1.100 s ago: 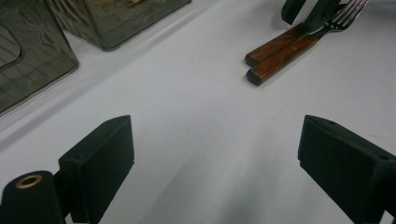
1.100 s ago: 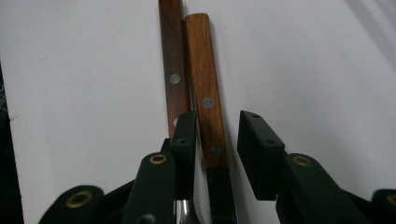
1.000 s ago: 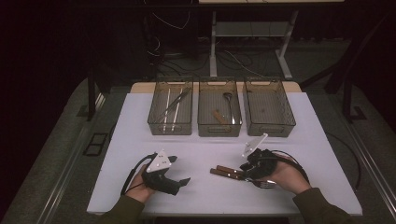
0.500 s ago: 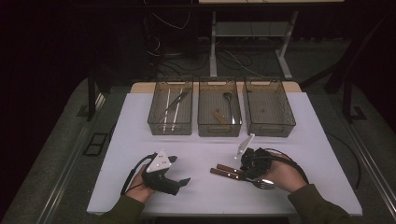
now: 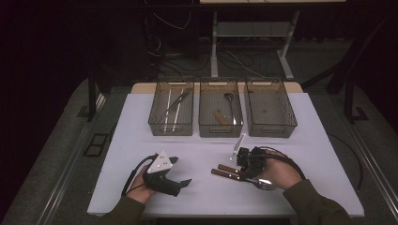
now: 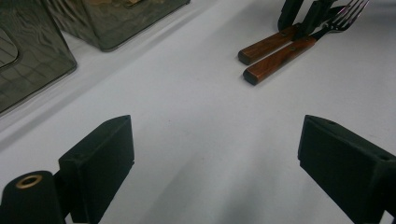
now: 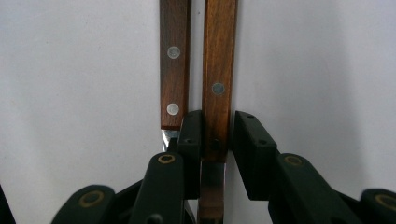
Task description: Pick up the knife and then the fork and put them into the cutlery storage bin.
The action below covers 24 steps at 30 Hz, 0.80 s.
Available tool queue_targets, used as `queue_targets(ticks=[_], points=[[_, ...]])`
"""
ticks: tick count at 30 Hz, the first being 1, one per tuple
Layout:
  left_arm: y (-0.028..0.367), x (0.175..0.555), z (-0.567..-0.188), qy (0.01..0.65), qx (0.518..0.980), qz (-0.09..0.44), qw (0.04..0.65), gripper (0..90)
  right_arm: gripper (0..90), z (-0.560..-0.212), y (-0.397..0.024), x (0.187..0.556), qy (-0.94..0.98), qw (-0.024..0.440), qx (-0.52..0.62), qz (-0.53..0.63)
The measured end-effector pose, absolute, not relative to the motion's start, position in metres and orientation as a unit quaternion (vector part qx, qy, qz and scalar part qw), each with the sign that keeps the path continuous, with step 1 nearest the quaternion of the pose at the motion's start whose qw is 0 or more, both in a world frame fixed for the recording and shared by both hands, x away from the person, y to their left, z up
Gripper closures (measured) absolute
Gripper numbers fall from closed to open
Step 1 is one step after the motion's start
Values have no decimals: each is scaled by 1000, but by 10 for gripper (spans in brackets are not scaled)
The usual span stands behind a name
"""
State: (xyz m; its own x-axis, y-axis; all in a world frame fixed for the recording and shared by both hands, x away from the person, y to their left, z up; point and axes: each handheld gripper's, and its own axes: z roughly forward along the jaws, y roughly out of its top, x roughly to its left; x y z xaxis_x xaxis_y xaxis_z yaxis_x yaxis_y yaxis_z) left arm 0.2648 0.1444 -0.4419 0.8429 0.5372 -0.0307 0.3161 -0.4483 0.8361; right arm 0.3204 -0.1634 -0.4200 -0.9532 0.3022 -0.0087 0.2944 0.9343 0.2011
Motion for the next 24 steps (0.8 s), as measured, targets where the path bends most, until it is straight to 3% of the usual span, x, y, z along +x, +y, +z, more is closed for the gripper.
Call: queue_targets(ticks=[10,24], points=[[144,265,-442,252,842,120,461,92,766,-419,-156,323,987,19,141,75],[145,265,-442,252,842,120,462,92,767,-415,-175,327,971,14,196,134]])
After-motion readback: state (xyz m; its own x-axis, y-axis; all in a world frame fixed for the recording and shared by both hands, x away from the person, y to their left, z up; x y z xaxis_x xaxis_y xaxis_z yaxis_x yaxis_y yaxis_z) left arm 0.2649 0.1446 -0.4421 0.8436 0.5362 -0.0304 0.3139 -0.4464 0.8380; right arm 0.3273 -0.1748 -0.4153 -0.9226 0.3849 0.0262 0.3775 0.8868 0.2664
